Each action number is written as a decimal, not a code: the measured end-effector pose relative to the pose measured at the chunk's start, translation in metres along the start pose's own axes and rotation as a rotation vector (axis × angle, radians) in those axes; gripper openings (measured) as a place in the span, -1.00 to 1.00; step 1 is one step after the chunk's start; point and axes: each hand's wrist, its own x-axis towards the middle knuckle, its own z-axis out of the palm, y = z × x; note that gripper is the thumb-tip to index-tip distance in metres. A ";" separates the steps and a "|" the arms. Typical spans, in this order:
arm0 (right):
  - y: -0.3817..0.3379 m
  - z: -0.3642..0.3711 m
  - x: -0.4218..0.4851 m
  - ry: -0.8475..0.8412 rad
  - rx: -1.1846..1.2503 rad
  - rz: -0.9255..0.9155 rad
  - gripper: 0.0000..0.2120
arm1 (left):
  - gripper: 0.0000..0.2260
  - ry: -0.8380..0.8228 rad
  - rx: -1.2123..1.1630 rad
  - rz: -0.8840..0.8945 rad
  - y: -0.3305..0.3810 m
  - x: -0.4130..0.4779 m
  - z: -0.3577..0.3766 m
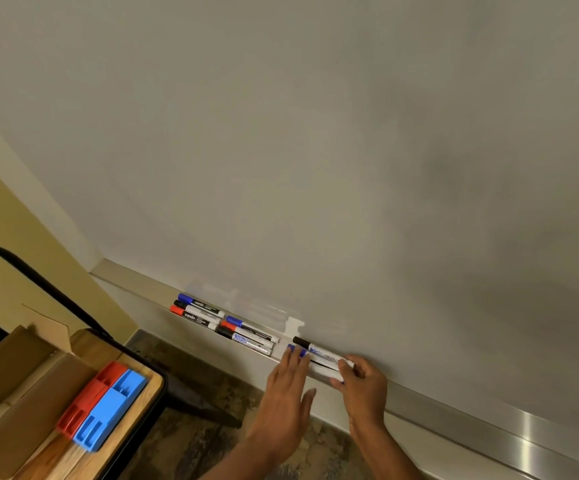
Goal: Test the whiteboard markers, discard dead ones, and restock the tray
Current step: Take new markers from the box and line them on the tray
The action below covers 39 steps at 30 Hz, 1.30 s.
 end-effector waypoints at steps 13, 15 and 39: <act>0.022 0.022 0.018 -0.002 -0.204 -0.013 -0.92 | -0.31 -0.225 0.203 0.031 -0.004 0.028 0.028; 0.024 0.019 0.019 0.030 -0.218 -0.006 -0.94 | -0.32 -0.228 0.200 0.005 -0.007 0.031 0.032; 0.039 0.000 0.004 -0.155 -0.892 -0.507 -0.62 | -0.26 -0.182 0.263 -0.005 -0.022 0.030 0.047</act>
